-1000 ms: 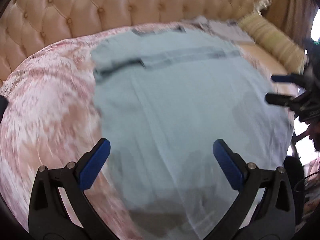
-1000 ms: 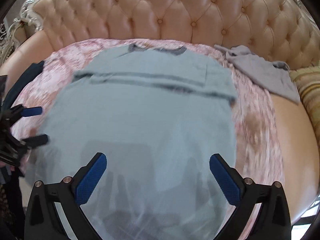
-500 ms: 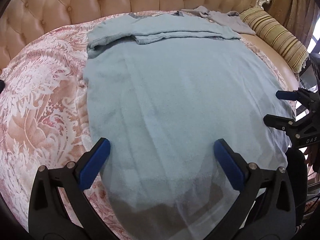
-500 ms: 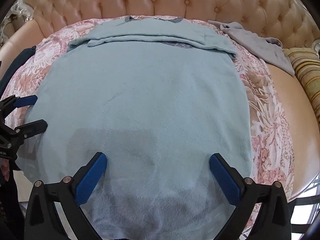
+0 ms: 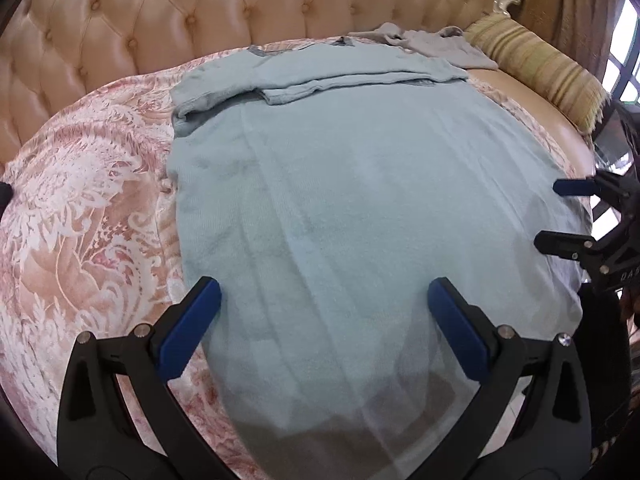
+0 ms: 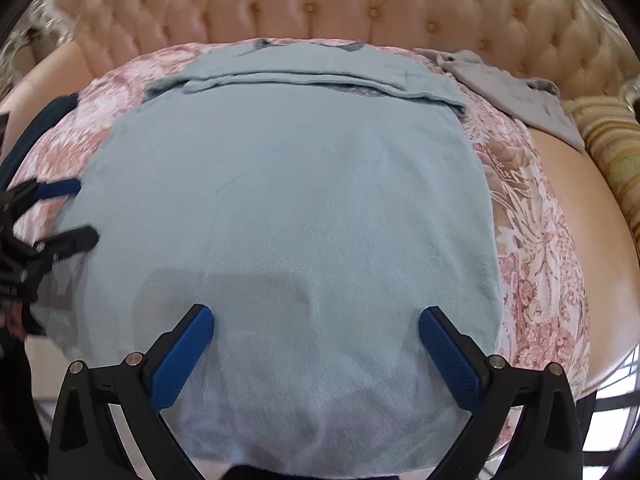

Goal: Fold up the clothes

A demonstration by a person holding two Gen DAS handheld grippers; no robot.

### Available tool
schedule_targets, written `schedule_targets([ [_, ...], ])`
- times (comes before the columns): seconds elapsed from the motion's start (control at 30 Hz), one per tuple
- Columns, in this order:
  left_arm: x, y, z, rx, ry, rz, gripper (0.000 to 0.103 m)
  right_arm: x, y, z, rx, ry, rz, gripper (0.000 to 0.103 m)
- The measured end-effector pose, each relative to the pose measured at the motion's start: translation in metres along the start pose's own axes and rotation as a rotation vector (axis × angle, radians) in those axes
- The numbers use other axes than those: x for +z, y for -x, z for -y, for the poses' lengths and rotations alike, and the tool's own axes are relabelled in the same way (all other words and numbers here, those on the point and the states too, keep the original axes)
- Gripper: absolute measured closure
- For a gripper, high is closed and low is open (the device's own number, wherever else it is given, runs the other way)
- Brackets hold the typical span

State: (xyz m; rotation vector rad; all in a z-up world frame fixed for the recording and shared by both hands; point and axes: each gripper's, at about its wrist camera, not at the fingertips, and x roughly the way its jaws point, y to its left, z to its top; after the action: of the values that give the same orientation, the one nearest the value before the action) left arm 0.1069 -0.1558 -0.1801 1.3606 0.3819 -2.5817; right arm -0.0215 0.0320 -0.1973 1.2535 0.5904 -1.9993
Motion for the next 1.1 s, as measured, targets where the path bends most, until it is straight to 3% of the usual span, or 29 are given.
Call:
schedule_targets([
  [0.13,-0.010,0.009,0.000,-0.019,-0.043,-0.042,0.000,-0.014,0.011,0.027,0.098,-0.033,-0.016,0.000],
  [0.2,-0.010,0.019,0.004,-0.009,-0.043,-0.014,0.000,-0.021,0.021,0.047,0.165,-0.100,0.019,0.000],
  [0.3,0.001,0.031,0.020,-0.007,-0.050,0.057,0.000,-0.025,0.030,0.061,0.101,-0.135,0.085,0.000],
  [0.6,-0.009,0.007,0.038,0.012,-0.121,0.000,0.000,-0.022,0.003,0.016,0.005,0.068,0.014,0.000],
  [0.7,-0.010,0.009,0.032,-0.003,-0.107,-0.027,0.000,-0.029,0.014,0.038,0.056,-0.003,0.017,0.000],
  [0.77,-0.010,0.009,0.028,-0.010,-0.093,-0.039,0.000,-0.038,0.033,0.059,0.168,-0.091,0.088,0.000],
  [1.0,-0.014,0.007,0.028,-0.006,-0.093,-0.036,0.000,-0.064,0.027,0.092,0.224,-0.184,0.095,0.000],
  [1.1,-0.014,0.007,0.028,-0.004,-0.096,-0.038,0.000,-0.070,0.029,0.097,0.279,-0.219,0.159,0.006],
])
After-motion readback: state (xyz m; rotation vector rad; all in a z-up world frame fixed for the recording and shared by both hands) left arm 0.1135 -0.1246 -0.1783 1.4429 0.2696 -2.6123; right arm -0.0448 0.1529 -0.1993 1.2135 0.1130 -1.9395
